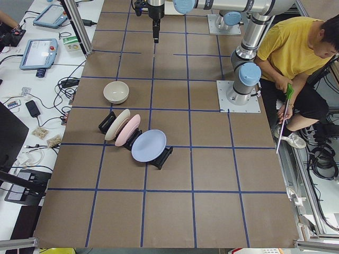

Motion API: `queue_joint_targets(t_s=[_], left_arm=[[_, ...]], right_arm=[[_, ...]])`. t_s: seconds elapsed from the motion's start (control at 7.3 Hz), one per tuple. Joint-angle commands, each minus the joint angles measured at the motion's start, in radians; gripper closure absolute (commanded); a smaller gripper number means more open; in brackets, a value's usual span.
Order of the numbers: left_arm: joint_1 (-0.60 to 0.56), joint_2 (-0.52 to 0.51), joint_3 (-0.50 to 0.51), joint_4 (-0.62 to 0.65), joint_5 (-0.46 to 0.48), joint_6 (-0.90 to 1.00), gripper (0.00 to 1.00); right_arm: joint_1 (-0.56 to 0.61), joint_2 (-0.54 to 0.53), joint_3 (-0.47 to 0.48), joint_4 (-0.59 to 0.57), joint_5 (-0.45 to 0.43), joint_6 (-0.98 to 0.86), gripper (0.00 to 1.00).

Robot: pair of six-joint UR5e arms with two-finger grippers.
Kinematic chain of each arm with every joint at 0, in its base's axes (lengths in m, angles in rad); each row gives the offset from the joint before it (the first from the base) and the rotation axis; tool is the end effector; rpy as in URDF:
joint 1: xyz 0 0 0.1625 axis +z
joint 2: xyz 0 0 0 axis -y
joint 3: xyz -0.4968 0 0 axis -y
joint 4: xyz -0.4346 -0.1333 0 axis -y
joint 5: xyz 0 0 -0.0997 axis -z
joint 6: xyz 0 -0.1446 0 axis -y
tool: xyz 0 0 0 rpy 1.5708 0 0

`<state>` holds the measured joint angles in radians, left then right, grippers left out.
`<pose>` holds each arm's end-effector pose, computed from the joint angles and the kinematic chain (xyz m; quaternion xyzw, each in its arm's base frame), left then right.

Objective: Place bowl and put lemon in it

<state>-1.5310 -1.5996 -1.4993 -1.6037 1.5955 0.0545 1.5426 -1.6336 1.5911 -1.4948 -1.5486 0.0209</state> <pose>-0.1078 -0.5543 0.5341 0.0073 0.9999 -0.0043 0.0126 0.1224 -0.5015 0.5290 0.0247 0.9995 0.0167 0.0112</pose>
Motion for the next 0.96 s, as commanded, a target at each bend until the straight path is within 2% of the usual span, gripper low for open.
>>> queue_joint_targets(t_s=[0.0,0.14,0.27,0.41,0.55,0.68,0.82], left_arm=[[0.034,-0.060,0.042,0.030,-0.006,0.062,0.00],[0.079,-0.182,0.115,0.082,-0.011,0.083,0.00],[0.100,-0.298,0.192,0.085,-0.014,0.115,0.00],[0.142,-0.406,0.252,0.132,-0.014,0.176,0.00],[0.213,-0.499,0.264,0.196,-0.031,0.259,0.00],[0.229,-0.584,0.263,0.309,-0.044,0.356,0.00],[0.230,-0.639,0.277,0.397,-0.039,0.364,0.00]], right_arm=[[-0.059,0.079,0.001,-0.001,-0.023,-0.080,0.00],[-0.128,0.124,0.001,-0.008,-0.050,-0.158,0.00],[-0.194,0.130,0.001,-0.013,-0.039,-0.258,0.00],[-0.237,0.182,0.001,-0.066,-0.048,-0.326,0.00],[-0.293,0.275,0.001,-0.216,-0.060,-0.361,0.00],[-0.346,0.372,0.000,-0.311,-0.056,-0.416,0.00],[-0.366,0.433,0.000,-0.429,-0.060,-0.461,0.00]])
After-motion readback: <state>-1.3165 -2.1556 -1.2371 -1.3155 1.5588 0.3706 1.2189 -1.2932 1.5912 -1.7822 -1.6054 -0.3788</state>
